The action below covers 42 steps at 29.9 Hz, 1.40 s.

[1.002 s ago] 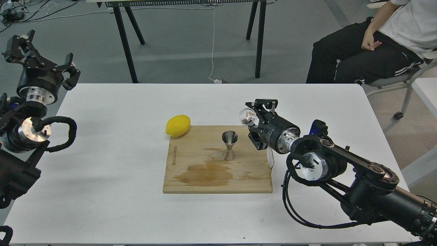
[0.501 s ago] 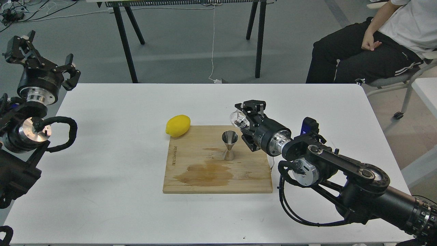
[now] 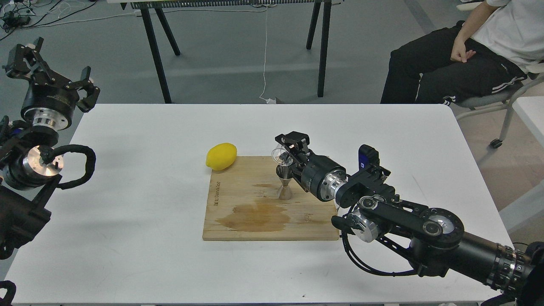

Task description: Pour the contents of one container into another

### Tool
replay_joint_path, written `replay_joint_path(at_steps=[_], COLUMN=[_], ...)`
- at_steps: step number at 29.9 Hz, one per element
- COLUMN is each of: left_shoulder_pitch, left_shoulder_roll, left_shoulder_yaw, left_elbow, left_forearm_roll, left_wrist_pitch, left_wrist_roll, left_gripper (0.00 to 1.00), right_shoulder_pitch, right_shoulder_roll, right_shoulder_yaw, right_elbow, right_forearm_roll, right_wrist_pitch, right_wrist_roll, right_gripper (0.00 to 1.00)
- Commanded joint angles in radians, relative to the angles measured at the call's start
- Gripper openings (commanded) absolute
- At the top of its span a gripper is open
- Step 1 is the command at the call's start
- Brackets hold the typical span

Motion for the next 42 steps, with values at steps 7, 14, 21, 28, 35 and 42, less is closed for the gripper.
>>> replay_joint_path(at_steps=[7, 14, 21, 28, 35, 42], left_shoulder_pitch=[0.000, 0.000, 0.002, 0.002, 0.002, 0.002], left_shoulder_roll=[0.001, 0.001, 0.000, 0.001, 0.001, 0.000], left_shoulder_yaw=[-0.002, -0.002, -0.002, -0.003, -0.005, -0.005], left_elbow=[0.000, 0.000, 0.000, 0.000, 0.000, 0.000], left_forearm_roll=[-0.002, -0.002, -0.002, -0.002, -0.002, -0.002], left_wrist_pitch=[0.000, 0.000, 0.000, 0.000, 0.000, 0.000], left_wrist_roll=[0.000, 0.000, -0.001, -0.001, -0.001, -0.001], left_gripper=[1.00, 1.00, 1.00, 1.00, 1.00, 1.00], right_shoulder_pitch=[0.007, 0.009, 0.010, 0.029, 0.032, 0.026], right_shoulder_roll=[0.002, 0.000, 0.000, -0.001, -0.014, -0.029], right_shoulder_yaw=[-0.037, -0.063, -0.067, -0.071, -0.071, -0.076], right_elbow=[-0.019, -0.044, -0.052, -0.061, -0.056, -0.056], right_forearm_roll=[-0.106, -0.217, -0.255, -0.292, -0.306, -0.355], right_wrist_pitch=[0.000, 0.000, 0.000, -0.002, 0.000, 0.000], right_wrist_roll=[0.001, 0.010, 0.023, 0.024, 0.026, 0.037], right_gripper=[0.34, 0.34, 0.34, 0.34, 0.34, 0.34])
